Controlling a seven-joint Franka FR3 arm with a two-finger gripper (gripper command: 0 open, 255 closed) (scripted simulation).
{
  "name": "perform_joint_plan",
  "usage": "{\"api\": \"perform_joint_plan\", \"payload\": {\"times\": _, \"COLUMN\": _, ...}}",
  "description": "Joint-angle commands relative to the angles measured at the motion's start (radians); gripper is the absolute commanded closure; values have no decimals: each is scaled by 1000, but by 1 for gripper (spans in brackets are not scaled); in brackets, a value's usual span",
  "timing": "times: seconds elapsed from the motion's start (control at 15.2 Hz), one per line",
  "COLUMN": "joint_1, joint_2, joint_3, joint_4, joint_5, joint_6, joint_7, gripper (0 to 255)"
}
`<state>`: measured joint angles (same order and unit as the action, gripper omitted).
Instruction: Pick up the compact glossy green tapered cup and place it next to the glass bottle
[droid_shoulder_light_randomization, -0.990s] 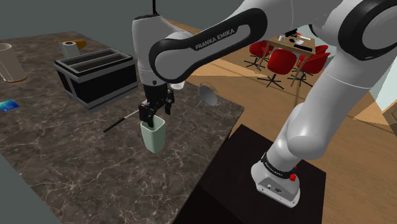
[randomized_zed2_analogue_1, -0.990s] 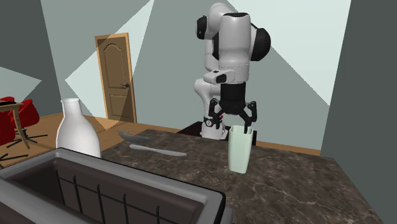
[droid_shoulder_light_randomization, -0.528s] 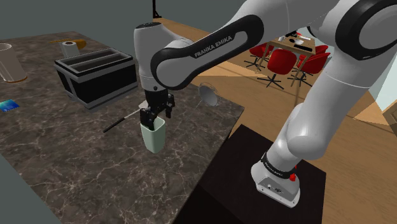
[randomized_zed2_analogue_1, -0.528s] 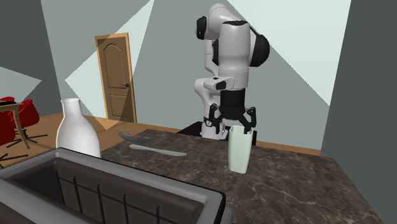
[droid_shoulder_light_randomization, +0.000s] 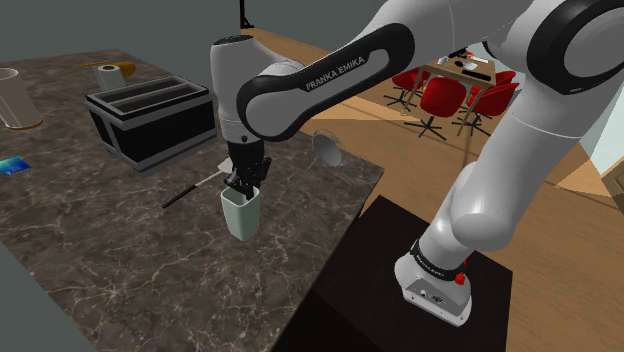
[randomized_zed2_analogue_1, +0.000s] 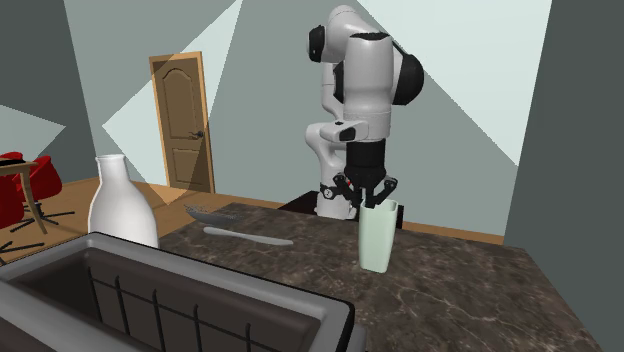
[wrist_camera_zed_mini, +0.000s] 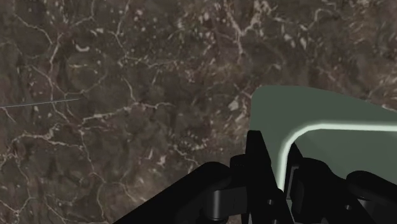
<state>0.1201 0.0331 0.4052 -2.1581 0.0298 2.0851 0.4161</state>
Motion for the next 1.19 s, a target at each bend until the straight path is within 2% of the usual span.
{"api": "perform_joint_plan", "payload": {"times": 0.0, "joint_1": 0, "joint_2": 0, "joint_3": 0, "joint_4": 0, "joint_5": 0, "joint_6": 0, "joint_7": 0, "gripper": 255}}
{"api": "perform_joint_plan", "payload": {"times": 0.33, "joint_1": 0, "joint_2": 0, "joint_3": 0, "joint_4": 0, "joint_5": 0, "joint_6": 0, "joint_7": 0, "gripper": 255}}
{"api": "perform_joint_plan", "payload": {"times": 1.12, "joint_1": -4, "joint_2": -68, "joint_3": -4, "joint_4": 94, "joint_5": 25, "joint_6": -157, "joint_7": -16, "gripper": 255}}
